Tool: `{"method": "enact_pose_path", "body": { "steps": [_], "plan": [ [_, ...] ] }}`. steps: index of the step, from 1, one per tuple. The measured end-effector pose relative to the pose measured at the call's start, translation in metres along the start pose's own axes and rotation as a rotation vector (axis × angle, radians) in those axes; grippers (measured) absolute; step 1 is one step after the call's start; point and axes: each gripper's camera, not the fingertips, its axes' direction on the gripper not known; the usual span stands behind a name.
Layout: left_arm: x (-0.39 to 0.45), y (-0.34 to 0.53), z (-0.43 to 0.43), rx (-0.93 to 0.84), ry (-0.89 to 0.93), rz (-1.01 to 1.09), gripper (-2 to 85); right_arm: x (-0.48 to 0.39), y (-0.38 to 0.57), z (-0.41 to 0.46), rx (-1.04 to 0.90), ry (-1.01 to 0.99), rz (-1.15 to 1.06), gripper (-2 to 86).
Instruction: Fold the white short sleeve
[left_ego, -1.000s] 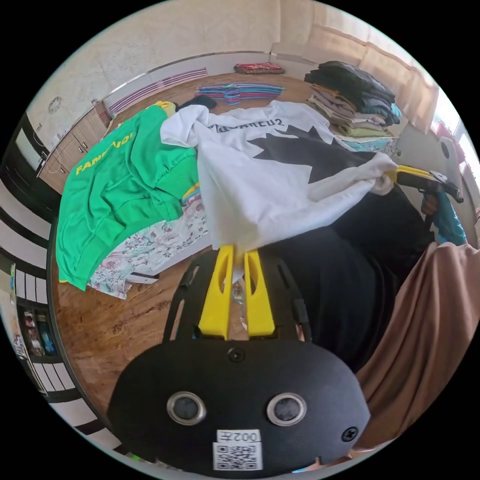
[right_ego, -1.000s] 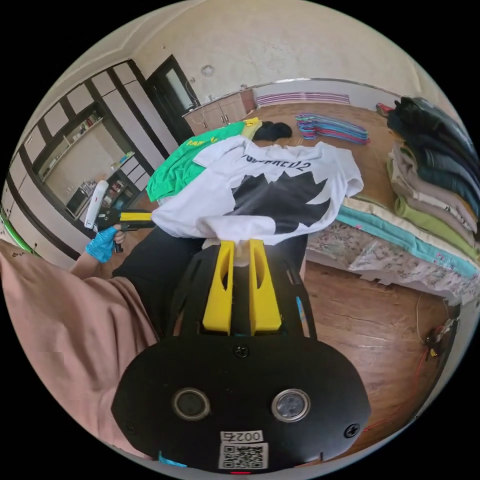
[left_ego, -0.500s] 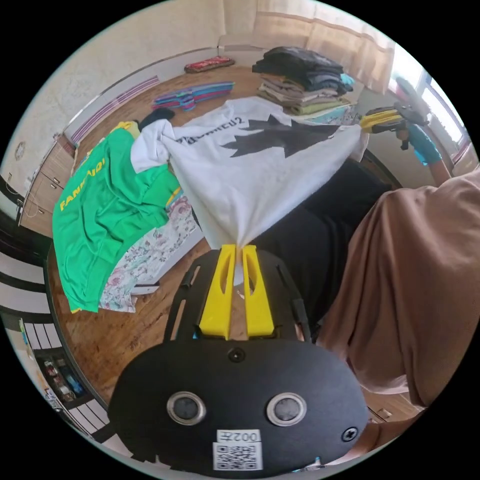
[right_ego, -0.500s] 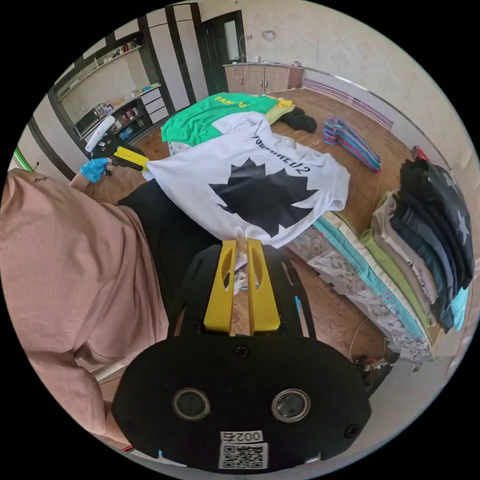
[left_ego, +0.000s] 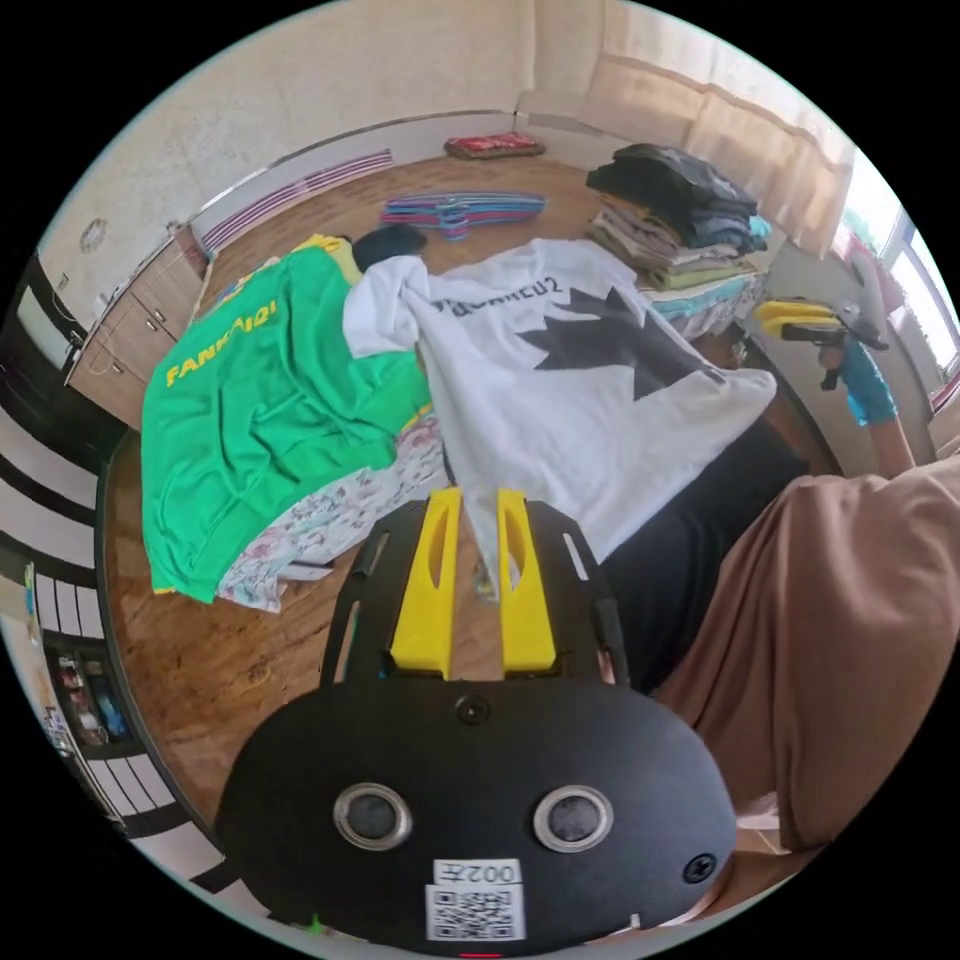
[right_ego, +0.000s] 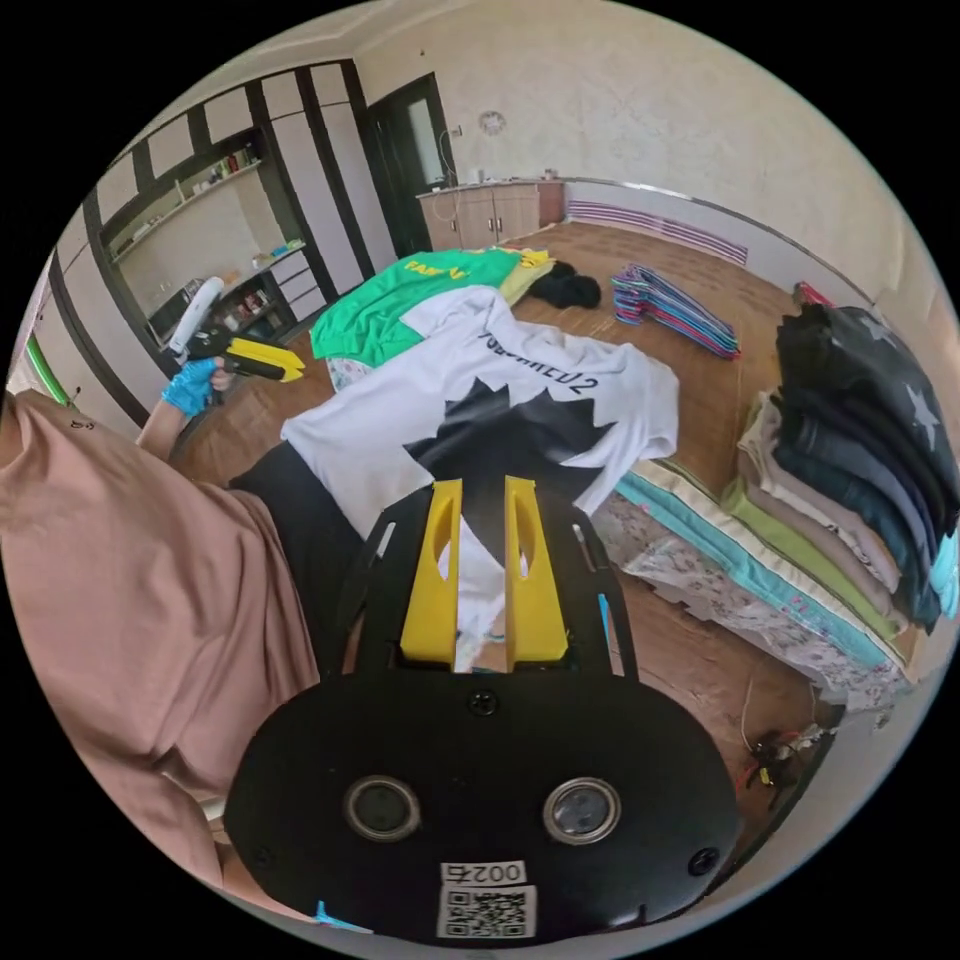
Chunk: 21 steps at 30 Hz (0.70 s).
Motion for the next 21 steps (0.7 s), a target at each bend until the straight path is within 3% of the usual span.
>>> {"method": "enact_pose_path", "body": {
  "steps": [7, 13, 21],
  "plan": [
    [0.03, -0.034, 0.066, -0.035, 0.047, 0.012, 4.1, -0.034, -0.019, 0.078, -0.072, -0.107, -0.045, 8.0],
    [0.038, -0.036, 0.088, -0.062, 0.006, 0.004, 4.2, -0.061, -0.019, 0.11, -0.166, 0.011, -0.121, 7.8],
    [0.041, -0.041, 0.099, -0.084, -0.006, 0.009, 3.6, -0.067, -0.02, 0.123, -0.185, -0.014, -0.123, 6.3]
  ]
}}
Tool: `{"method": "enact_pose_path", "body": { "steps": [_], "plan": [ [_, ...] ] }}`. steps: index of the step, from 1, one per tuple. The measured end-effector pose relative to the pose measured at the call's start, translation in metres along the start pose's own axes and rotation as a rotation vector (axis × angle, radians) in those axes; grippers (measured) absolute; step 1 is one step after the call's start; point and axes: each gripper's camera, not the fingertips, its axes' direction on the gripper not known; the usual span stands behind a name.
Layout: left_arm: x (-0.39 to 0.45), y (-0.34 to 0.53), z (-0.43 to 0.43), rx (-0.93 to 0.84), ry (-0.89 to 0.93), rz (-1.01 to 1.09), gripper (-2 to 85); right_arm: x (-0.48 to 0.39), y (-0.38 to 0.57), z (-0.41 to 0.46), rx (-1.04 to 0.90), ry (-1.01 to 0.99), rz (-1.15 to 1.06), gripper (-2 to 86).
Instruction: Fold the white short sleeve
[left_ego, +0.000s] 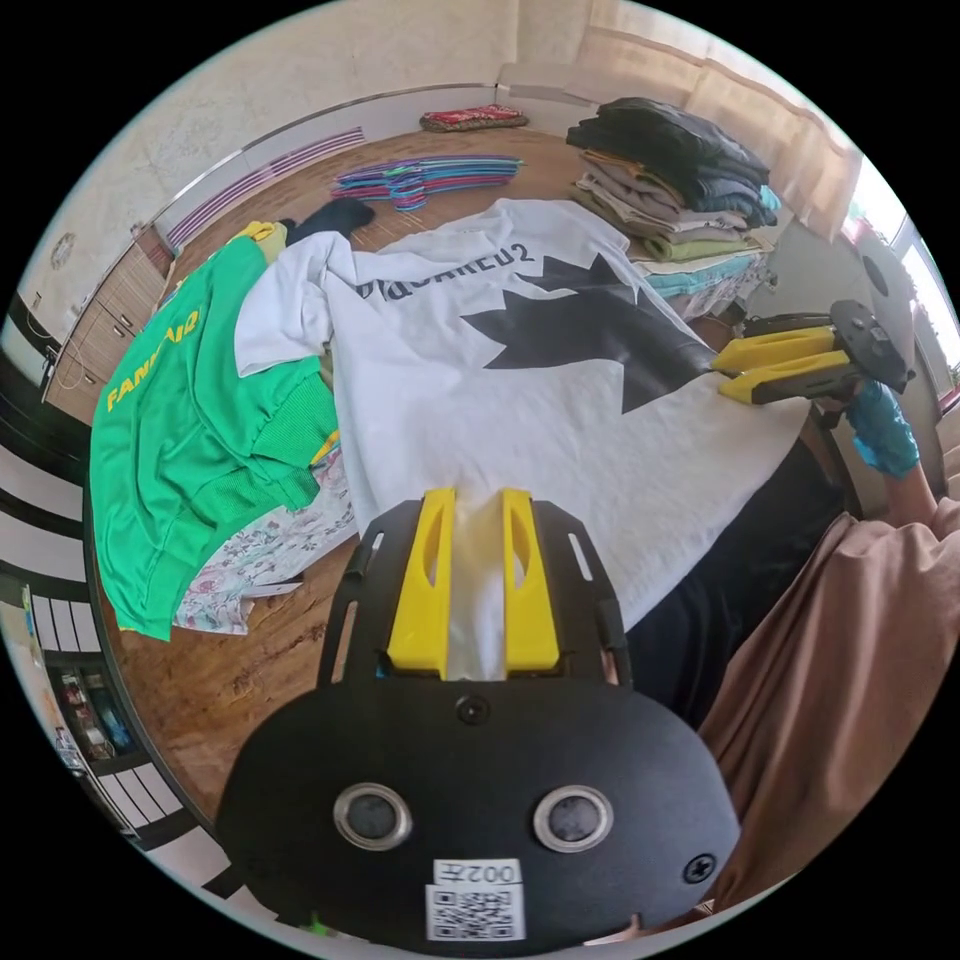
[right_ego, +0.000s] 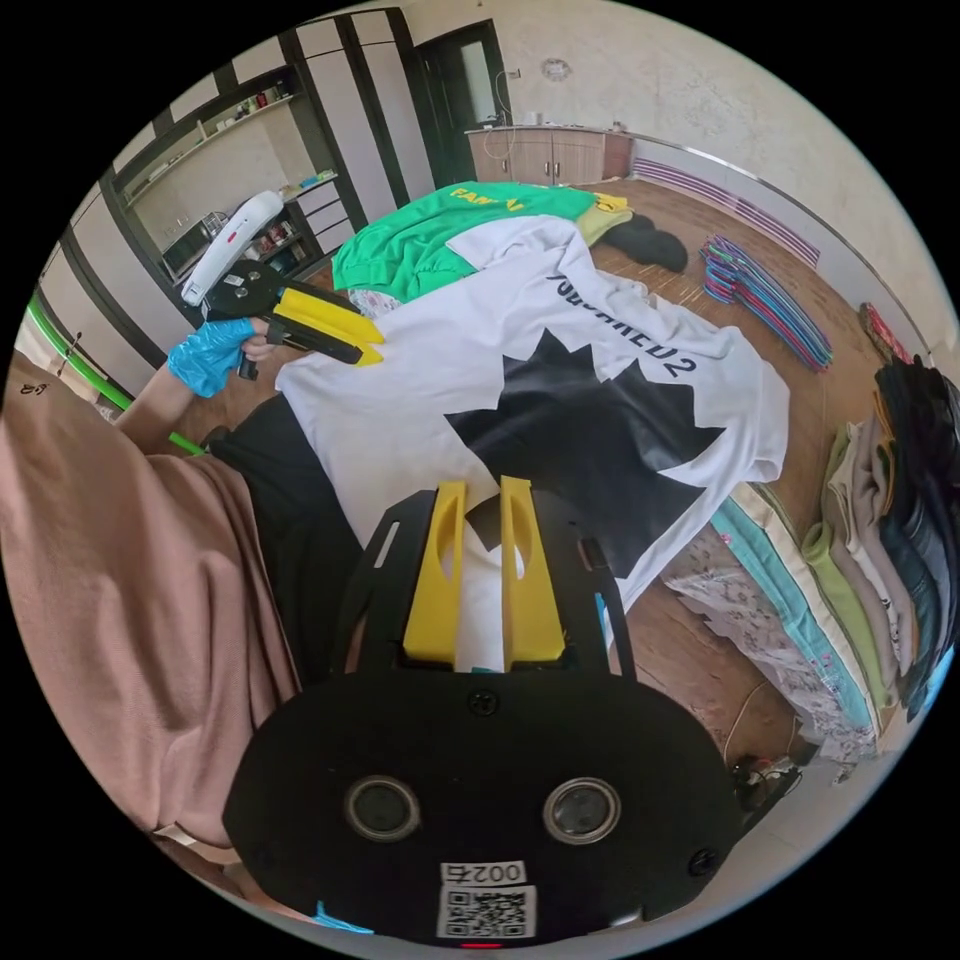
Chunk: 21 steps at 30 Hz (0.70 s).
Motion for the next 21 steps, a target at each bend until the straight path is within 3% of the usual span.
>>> {"method": "enact_pose_path", "body": {
  "steps": [21],
  "plan": [
    [0.008, -0.013, 0.028, -0.004, -0.012, -0.021, -1.5, -0.003, 0.008, 0.035, 0.014, -0.004, 0.016, 4.1]
  ]
}}
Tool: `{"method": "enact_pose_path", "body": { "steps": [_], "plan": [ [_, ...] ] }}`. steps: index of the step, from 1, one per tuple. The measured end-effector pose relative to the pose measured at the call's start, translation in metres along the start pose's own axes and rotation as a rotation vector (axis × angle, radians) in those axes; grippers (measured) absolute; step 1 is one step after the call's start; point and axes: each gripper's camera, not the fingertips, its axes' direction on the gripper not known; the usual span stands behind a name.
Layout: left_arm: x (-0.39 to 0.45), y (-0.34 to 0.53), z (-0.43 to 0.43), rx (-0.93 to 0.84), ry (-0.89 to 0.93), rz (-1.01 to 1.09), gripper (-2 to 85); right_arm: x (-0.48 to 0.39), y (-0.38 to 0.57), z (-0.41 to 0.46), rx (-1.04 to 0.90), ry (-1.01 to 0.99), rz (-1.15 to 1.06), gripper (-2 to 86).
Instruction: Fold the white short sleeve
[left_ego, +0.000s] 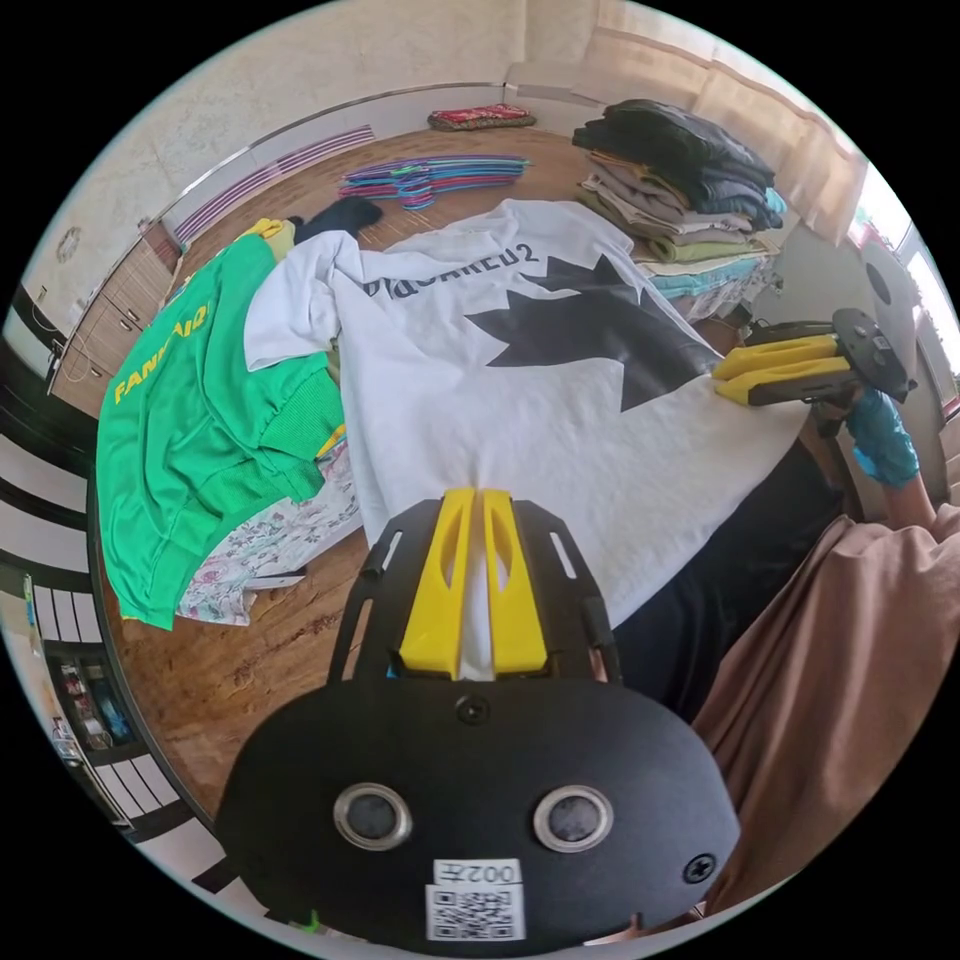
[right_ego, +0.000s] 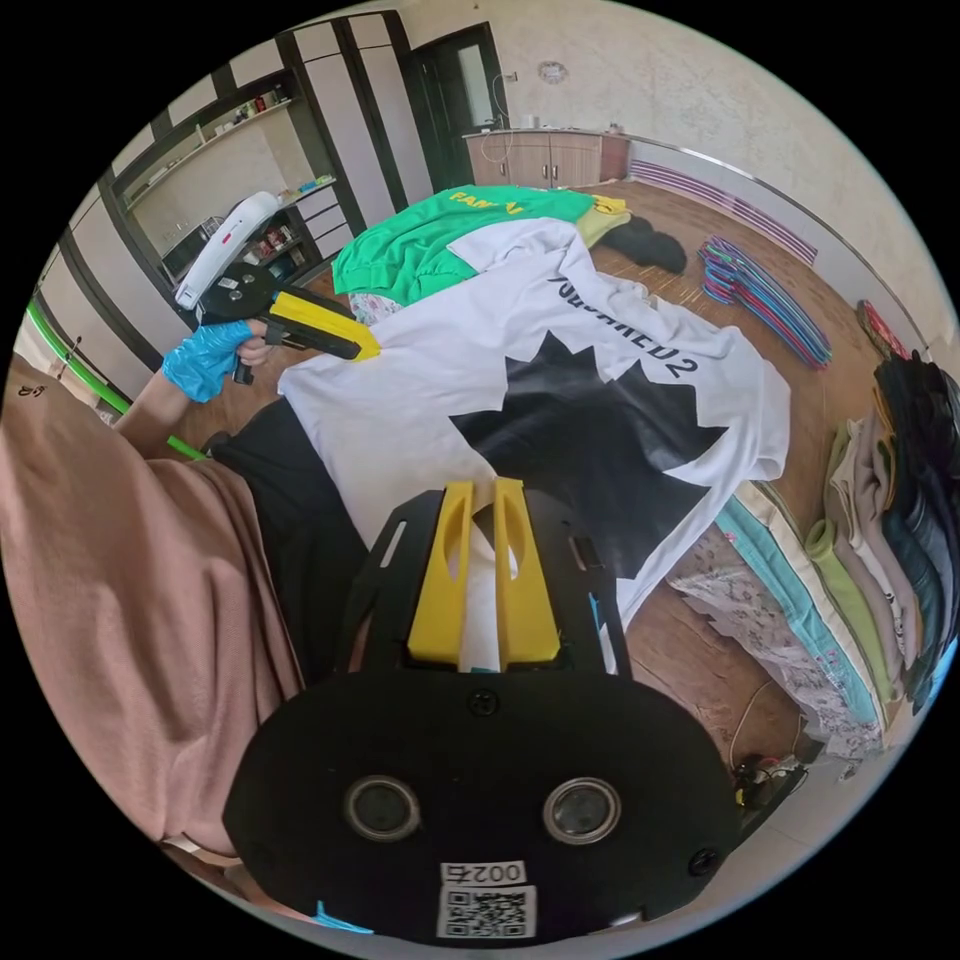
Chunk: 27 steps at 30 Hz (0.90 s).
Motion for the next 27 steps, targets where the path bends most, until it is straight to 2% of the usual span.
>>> {"method": "enact_pose_path", "body": {
  "steps": [18, 24, 27],
  "plan": [
    [0.006, -0.025, 0.04, 0.0, -0.003, 0.02, -1.4, 0.016, 0.009, 0.035, 0.001, 0.007, -0.004, 1.3],
    [-0.001, -0.039, 0.047, 0.003, 0.03, 0.017, -1.5, 0.031, 0.014, 0.036, 0.049, -0.088, -0.025, 0.8],
    [-0.009, -0.05, 0.043, 0.034, 0.029, 0.011, -1.5, 0.047, 0.014, 0.03, 0.093, -0.074, -0.011, 0.7]
  ]
}}
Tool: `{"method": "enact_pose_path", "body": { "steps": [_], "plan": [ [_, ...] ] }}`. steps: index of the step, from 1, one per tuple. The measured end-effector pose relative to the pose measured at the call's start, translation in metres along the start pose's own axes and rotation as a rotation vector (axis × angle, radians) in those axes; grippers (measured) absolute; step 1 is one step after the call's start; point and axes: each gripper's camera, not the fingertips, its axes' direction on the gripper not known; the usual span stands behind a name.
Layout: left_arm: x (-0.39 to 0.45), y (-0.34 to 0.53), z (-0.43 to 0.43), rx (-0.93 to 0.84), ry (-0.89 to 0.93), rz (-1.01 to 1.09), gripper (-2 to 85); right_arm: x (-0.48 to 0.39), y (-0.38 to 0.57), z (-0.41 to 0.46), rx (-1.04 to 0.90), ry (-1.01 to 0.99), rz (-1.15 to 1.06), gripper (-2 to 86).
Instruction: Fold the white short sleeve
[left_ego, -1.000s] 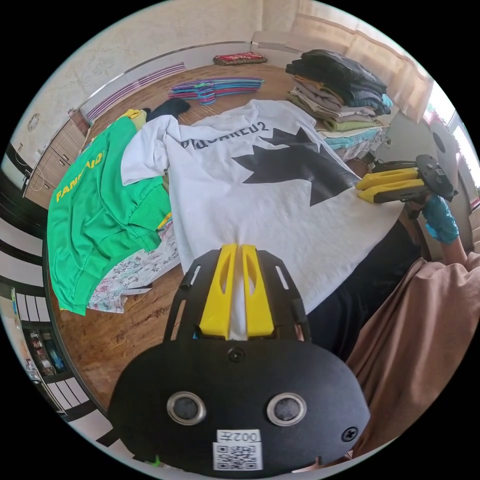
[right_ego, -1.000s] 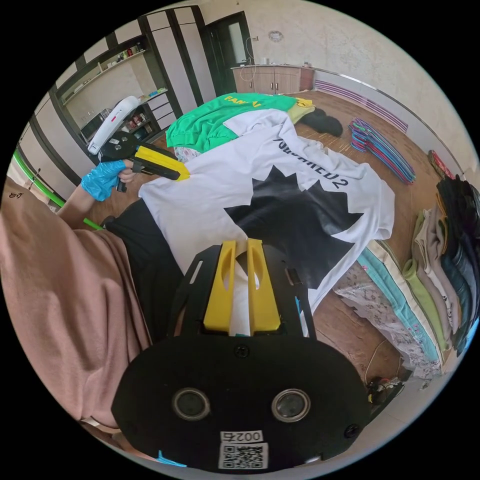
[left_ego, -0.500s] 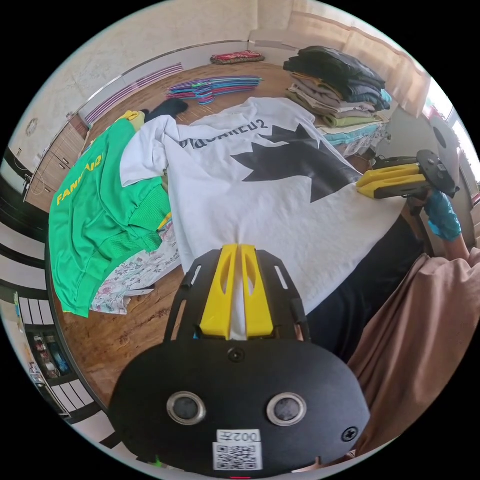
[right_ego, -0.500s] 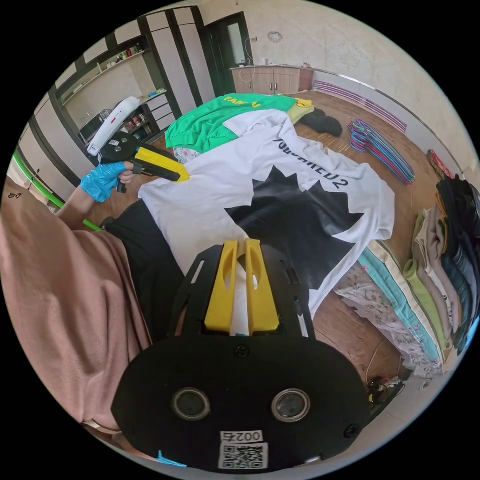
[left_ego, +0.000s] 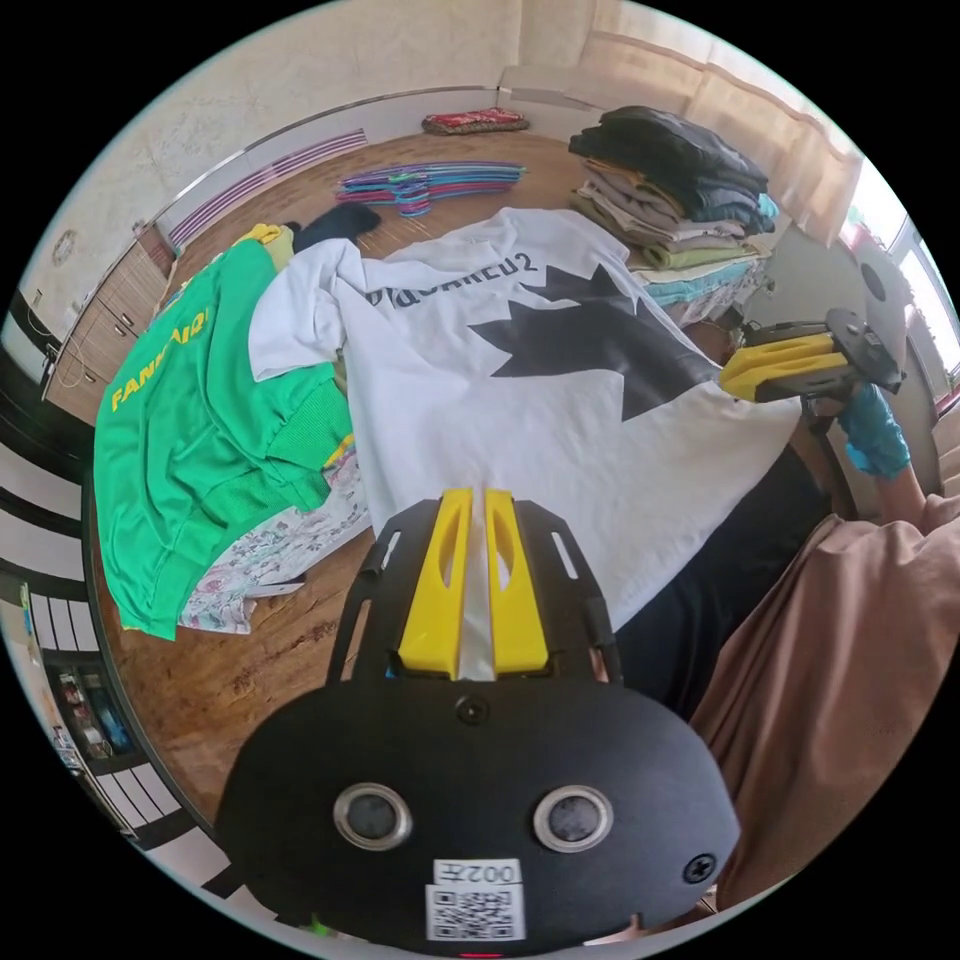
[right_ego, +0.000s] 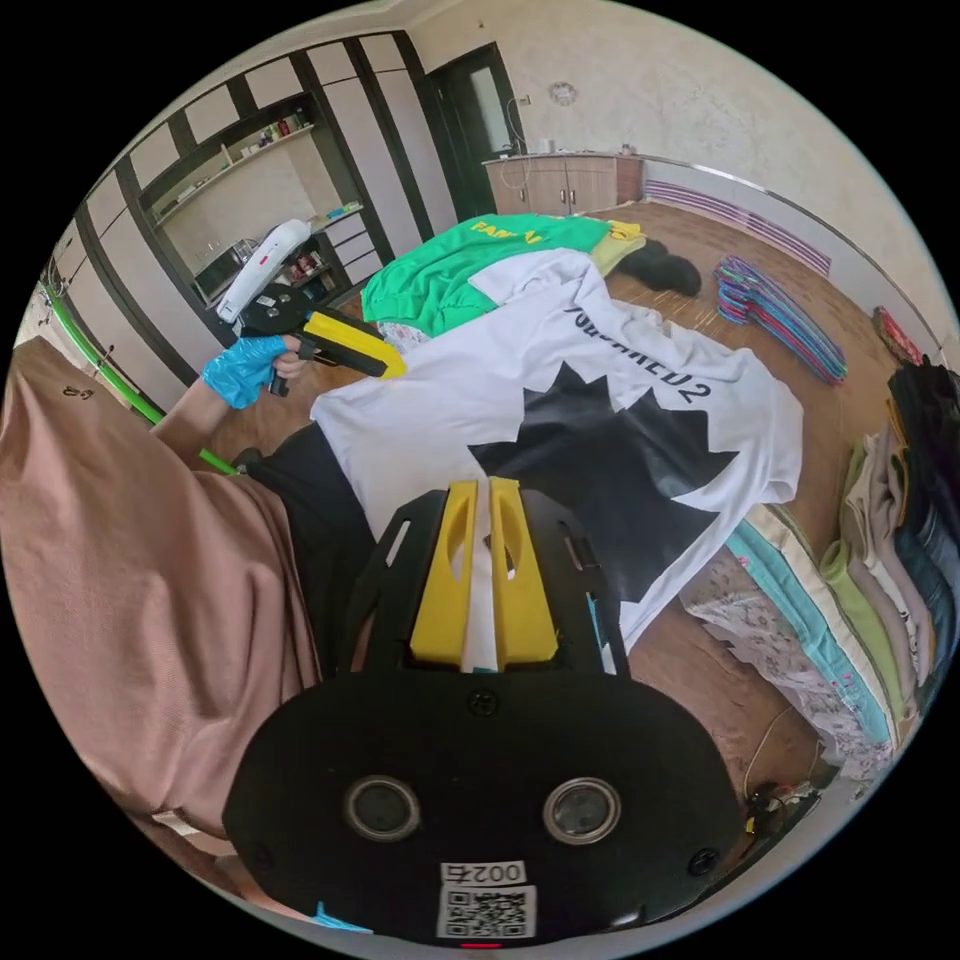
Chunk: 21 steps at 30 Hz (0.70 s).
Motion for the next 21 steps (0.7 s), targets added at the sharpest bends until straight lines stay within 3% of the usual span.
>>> {"method": "enact_pose_path", "body": {
  "steps": [10, 21],
  "plan": [
    [-0.034, -0.096, 0.028, 0.139, -0.026, 0.032, -0.7, 0.104, -0.034, 0.032, 0.169, 0.282, 0.135, -0.3],
    [-0.062, -0.225, 0.151, 0.076, -0.024, -0.004, 0.7, 0.216, -0.092, 0.149, 0.011, 0.3, 0.181, 2.3]
  ]
}}
